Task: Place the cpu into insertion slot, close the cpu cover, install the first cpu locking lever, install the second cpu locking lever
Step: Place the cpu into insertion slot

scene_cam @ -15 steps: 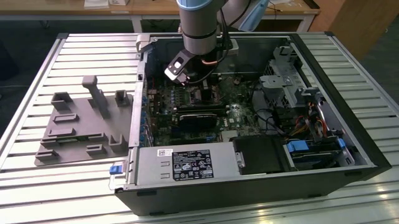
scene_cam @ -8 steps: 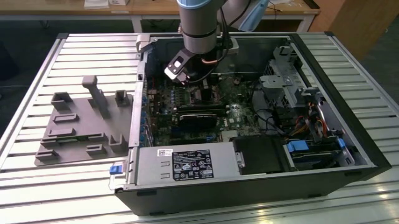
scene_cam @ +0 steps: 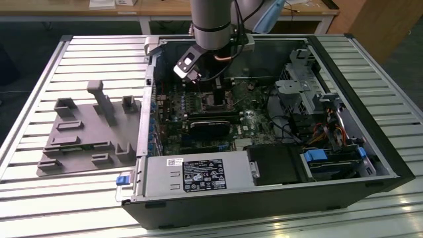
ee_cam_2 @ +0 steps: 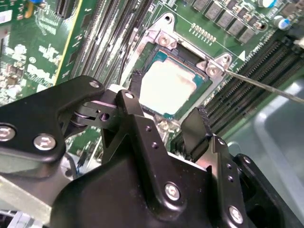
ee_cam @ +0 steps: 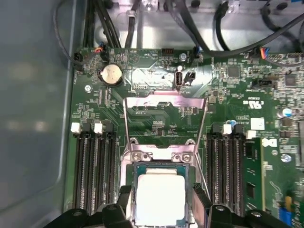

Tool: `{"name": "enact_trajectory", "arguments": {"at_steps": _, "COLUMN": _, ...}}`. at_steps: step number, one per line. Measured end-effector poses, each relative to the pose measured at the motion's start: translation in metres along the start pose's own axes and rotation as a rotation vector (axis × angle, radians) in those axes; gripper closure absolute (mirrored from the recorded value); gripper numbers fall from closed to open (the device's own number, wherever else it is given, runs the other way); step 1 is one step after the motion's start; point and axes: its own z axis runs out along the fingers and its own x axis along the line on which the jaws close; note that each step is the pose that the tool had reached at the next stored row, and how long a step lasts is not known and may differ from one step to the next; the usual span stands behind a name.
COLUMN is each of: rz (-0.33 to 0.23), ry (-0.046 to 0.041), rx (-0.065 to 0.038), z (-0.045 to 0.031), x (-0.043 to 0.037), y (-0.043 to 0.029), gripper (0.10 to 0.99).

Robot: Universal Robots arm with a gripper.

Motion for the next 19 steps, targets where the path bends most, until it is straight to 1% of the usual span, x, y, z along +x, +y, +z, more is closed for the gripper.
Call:
{"name": "enact_trajectory", "arguments": {"at_steps": 3, "rz": 0.0, "ry": -0.0002, "rx": 0.0, "z": -0.0072, "x": 0.0001, "y": 0.0009, "gripper": 0.475}}
{"name": "enact_trajectory", "arguments": {"at_steps": 4, "rz": 0.0, "ry": -0.0002, "rx": 0.0, "z": -0.0083, "x": 0.0001, "y": 0.001, "gripper": 0.475}}
{"name": "enact_trajectory", "arguments": {"at_steps": 10, "rz": 0.0, "ry": -0.0003, "rx": 0.0, "z": -0.0082, "x": 0.0001, "y": 0.001, "gripper": 0.475}}
{"name": "enact_trajectory", "arguments": {"at_steps": 12, "rz": 0.0, "ry": -0.0003, "rx": 0.0, "z": -0.0082, "x": 0.0001, "y": 0.001, "gripper": 0.49}}
{"name": "enact_trajectory", "arguments": {"at_steps": 14, "rz": 0.0, "ry": -0.0004, "rx": 0.0, "z": -0.0082, "x": 0.0001, "y": 0.001, "gripper": 0.62}}
{"name": "enact_trajectory", "arguments": {"at_steps": 15, "rz": 0.0, "ry": -0.0004, "rx": 0.0, "z": -0.0082, "x": 0.0001, "y": 0.001, "gripper": 0.62}}
{"name": "enact_trajectory", "arguments": {"at_steps": 18, "rz": 0.0, "ry": -0.0005, "rx": 0.0, "z": -0.0082, "x": 0.0001, "y": 0.001, "gripper": 0.792}}
{"name": "enact_trajectory", "arguments": {"at_steps": 19, "rz": 0.0, "ry": -0.0005, "rx": 0.0, "z": -0.0083, "x": 0.0001, "y": 0.001, "gripper": 0.792}}
